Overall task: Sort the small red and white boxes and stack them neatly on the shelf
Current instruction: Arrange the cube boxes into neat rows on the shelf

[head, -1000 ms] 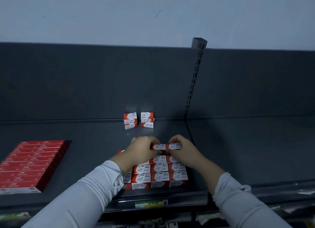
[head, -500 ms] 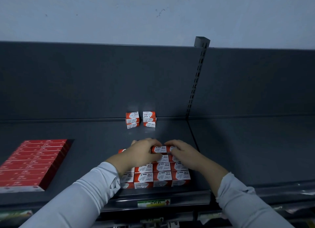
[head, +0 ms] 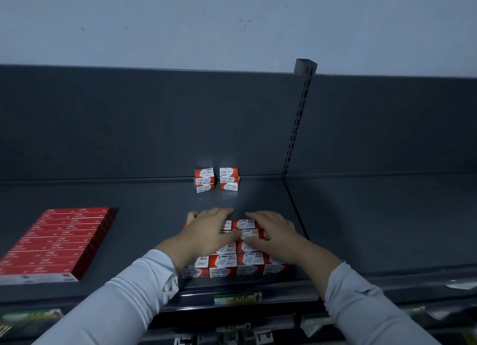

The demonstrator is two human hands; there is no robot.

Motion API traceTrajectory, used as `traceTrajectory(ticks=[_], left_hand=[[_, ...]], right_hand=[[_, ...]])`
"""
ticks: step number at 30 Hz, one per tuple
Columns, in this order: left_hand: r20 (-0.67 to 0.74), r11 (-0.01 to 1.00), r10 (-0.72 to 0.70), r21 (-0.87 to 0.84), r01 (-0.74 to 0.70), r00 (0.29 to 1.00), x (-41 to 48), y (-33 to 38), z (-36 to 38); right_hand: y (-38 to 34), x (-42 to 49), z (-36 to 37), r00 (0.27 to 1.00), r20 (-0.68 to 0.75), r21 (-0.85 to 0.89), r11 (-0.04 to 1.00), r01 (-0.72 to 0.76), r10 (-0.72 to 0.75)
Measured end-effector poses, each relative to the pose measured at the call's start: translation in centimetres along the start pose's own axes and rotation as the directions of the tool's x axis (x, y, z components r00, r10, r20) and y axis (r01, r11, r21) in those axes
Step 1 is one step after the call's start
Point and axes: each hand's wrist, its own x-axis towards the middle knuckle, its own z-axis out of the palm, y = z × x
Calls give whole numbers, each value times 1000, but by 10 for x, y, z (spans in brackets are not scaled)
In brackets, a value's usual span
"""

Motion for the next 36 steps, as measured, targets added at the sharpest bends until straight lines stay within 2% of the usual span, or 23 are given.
traceTrajectory(ticks=[3,7,12,15,18,20,26,31,36], left_hand=[[-8,999,-39,-19,39,999,-5,-6,7],[-70,1000,-24,-19,23,997,-8,-5,12],[-49,1000,-6,-1,6,999,-8,-5,11],[6,995,-32,-91,32,999,-6,-7,4],[58,958,-57,-278,71,997,-2,-15,-7],[39,944,-63,-321,72,997,2,-21,-18],[-115,997,-71,-39,67,991,16,-41,-45],[-93,992,-128,-23,127,987,29,-56,-50],[-56,983,-184,11,185,981,46,-72,-52]], right_hand=[[-1,-2,3,1000,9,-35,999,-6,6],[-3,-4,7,999,-31,-37,999,-8,6],[-4,-4,8,999,-26,-57,998,-24,23],[-6,-2,3,999,18,-76,997,-35,36],[-8,2,-6,997,60,-82,995,-49,54],[-11,6,-12,998,44,-76,996,-51,55],[-29,36,-28,1000,-7,-86,996,-28,28],[-50,67,-28,998,-66,-33,999,17,-19],[-51,99,-20,997,-48,-98,994,-58,53]])
